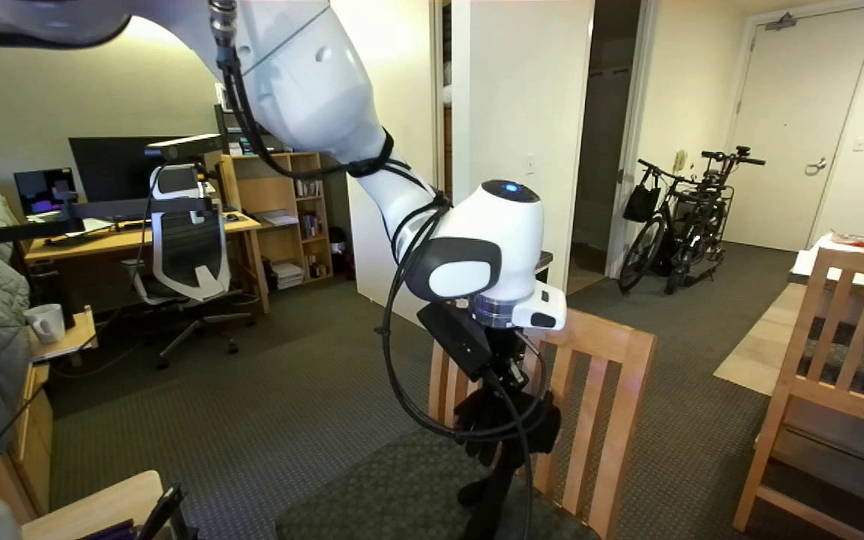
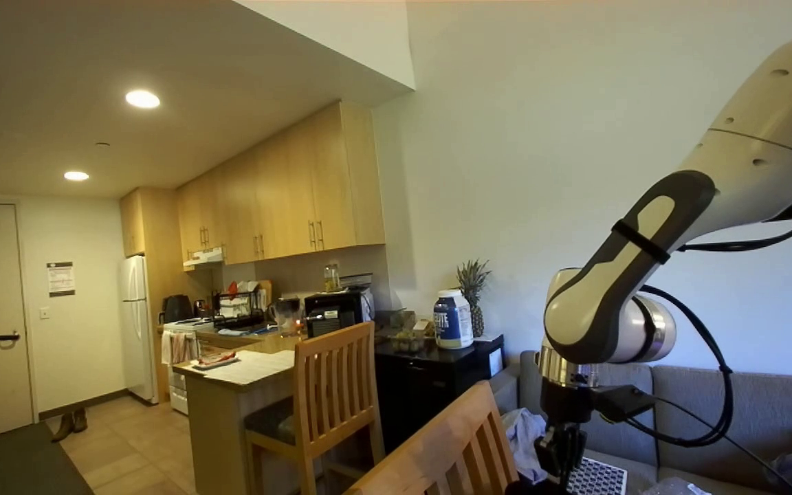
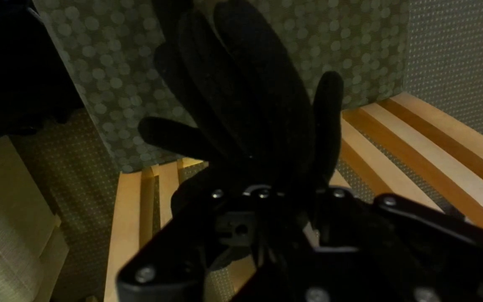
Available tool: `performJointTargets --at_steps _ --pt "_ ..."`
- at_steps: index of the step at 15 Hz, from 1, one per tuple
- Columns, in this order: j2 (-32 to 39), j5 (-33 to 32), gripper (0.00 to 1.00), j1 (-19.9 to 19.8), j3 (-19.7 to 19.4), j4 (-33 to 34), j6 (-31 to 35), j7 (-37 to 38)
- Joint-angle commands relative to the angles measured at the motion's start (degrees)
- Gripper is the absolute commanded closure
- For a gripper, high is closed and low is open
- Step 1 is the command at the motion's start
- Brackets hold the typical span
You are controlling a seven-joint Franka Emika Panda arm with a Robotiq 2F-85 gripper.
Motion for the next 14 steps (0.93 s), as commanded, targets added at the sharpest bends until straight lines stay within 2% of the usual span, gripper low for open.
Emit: performJointTargets --at_steps 1,6,14 --pt "0.7 5.7 0.96 -3.4 3.3 0.3 3.3 -6.4" --pt "1.4 9.7 0.96 -5.3 4.8 0.7 3.3 -10.3" --pt "3.6 8.6 0.96 -5.5 5.1 1.0 3.1 -11.0"
